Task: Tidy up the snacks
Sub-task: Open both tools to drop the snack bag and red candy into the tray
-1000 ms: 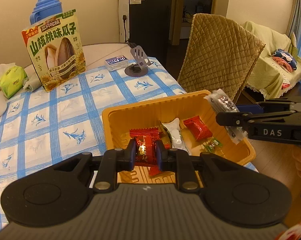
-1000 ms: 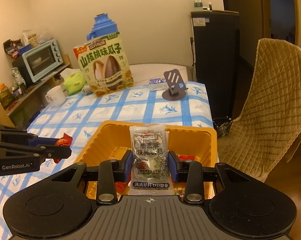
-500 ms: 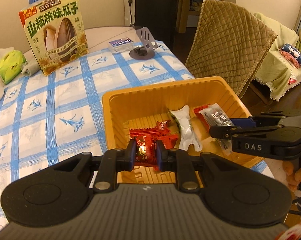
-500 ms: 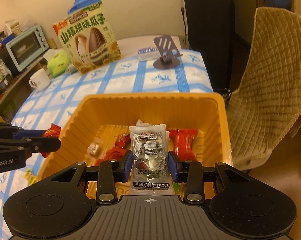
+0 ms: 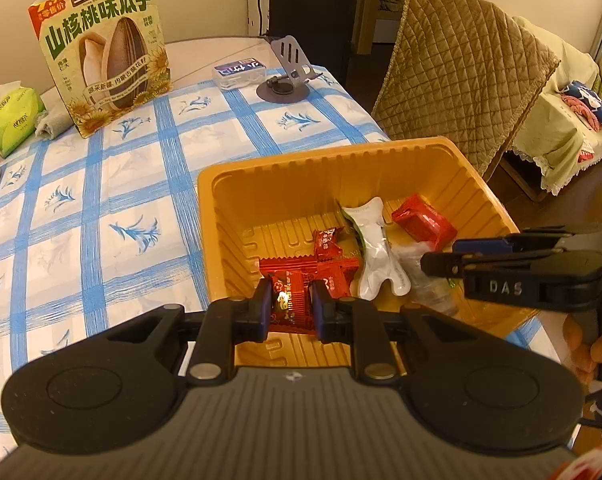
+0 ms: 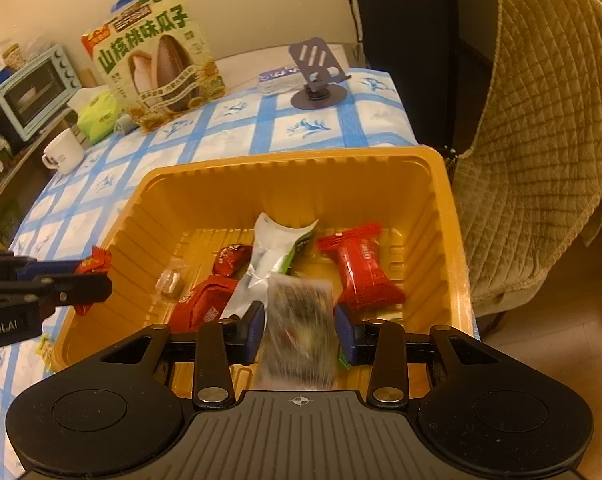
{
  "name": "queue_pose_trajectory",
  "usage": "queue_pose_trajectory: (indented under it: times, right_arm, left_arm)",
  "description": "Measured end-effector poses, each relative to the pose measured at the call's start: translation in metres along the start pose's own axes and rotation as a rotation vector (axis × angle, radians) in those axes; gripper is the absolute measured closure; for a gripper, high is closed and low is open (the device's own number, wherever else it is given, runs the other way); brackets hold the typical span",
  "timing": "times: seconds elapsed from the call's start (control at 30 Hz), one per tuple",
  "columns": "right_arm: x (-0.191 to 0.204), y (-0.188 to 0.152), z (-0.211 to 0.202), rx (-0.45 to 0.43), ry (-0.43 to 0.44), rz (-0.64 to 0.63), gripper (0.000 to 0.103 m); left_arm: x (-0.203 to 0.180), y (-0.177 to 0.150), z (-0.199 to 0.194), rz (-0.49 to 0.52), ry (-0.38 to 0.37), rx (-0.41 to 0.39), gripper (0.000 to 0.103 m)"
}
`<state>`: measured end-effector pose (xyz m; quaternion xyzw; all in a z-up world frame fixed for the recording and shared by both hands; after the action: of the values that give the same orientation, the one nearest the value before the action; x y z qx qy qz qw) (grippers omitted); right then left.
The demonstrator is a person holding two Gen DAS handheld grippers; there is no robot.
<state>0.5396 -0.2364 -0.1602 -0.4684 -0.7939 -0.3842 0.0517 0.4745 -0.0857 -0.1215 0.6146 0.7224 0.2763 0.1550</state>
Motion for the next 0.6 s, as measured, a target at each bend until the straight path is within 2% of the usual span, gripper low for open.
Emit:
queue_pose_trajectory:
  times: [0.17,0.6]
  right_arm:
    - [-0.002,0.008,-0.008,-0.03,0.007,0.006,0.055]
    - [-0.004,0.016,-0.011,-0.042,0.017,0.008,0.054]
  left_arm:
    - [-0.001,0.0,0.004,0.003,-0.001,0.008,0.084]
    - [-0.01,0.003,0.018,0.015,-0.006,0.03,0.083]
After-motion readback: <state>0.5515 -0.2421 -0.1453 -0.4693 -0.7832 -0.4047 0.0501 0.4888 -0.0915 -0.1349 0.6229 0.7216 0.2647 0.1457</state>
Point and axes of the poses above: each gripper's, at about its wrist camera, not at the fingertips, and z roughly the way its jaws point, x to its left, y to its top, the point moved 9 cm from there along z, roughly the way its jaws point, and after that the axes turned 10 degrees about y, right-handed, at the moved point
